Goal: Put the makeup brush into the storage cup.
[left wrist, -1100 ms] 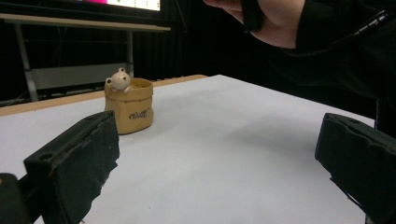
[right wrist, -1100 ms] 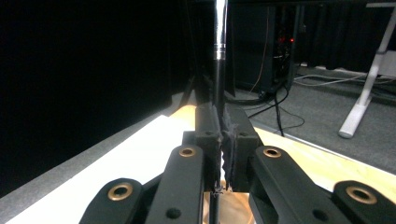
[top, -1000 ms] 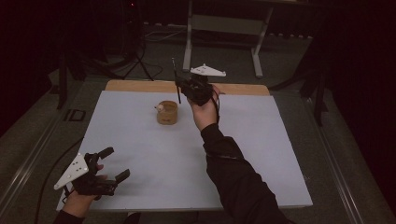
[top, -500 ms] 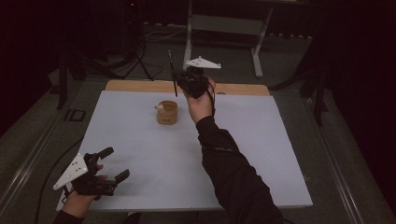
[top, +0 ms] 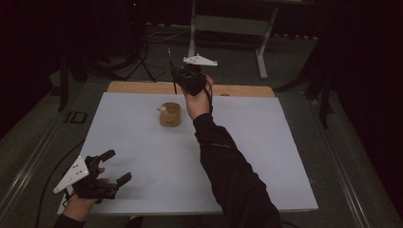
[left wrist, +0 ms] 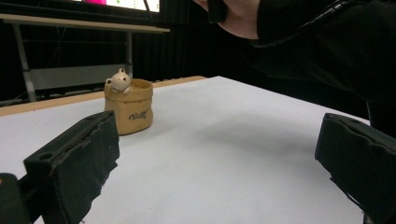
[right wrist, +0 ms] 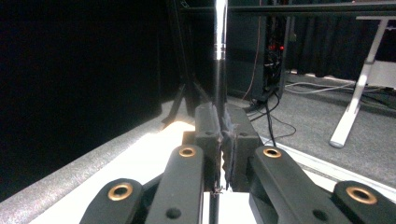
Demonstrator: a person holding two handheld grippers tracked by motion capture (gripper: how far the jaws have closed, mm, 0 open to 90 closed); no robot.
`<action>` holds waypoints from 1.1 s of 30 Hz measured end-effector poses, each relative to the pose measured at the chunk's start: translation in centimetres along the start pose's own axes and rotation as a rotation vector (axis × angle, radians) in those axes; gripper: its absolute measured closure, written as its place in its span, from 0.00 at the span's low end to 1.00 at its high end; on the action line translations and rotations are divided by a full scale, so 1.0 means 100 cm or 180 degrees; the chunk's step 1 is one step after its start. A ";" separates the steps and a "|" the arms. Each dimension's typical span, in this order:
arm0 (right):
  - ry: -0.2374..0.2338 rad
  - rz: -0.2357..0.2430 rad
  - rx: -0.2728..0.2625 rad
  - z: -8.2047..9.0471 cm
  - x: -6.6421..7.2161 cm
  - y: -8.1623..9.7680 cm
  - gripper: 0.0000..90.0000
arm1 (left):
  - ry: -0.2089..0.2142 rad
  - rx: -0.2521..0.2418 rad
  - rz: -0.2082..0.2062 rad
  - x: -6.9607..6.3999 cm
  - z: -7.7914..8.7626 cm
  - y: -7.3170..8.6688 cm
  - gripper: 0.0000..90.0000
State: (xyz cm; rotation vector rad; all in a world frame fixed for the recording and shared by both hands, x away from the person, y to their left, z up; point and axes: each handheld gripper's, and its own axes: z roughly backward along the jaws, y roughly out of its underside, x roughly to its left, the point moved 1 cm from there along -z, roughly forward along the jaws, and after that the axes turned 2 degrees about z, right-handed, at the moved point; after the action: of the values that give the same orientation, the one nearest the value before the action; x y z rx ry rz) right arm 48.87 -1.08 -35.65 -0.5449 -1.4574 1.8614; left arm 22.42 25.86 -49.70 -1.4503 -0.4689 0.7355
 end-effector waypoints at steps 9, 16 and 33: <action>0.0085 0.0017 0.0081 -0.014 -0.004 0.012 0.95 | 0.0006 -0.0010 0.0014 0.000 0.000 0.000 0.00; 0.0078 -0.0043 0.0113 -0.025 -0.003 0.027 0.95 | 0.0011 -0.0011 0.0018 0.001 0.000 0.000 0.00; 0.0208 -0.0122 0.0061 -0.039 -0.004 0.069 0.95 | 0.0006 -0.0022 0.0031 0.001 0.001 0.000 0.00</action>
State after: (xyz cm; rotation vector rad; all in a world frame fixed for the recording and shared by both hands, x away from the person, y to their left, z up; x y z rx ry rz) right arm 50.06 0.37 -43.40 -0.5596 -1.3966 1.8091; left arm 22.39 25.98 -49.74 -1.4606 -0.4636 0.7408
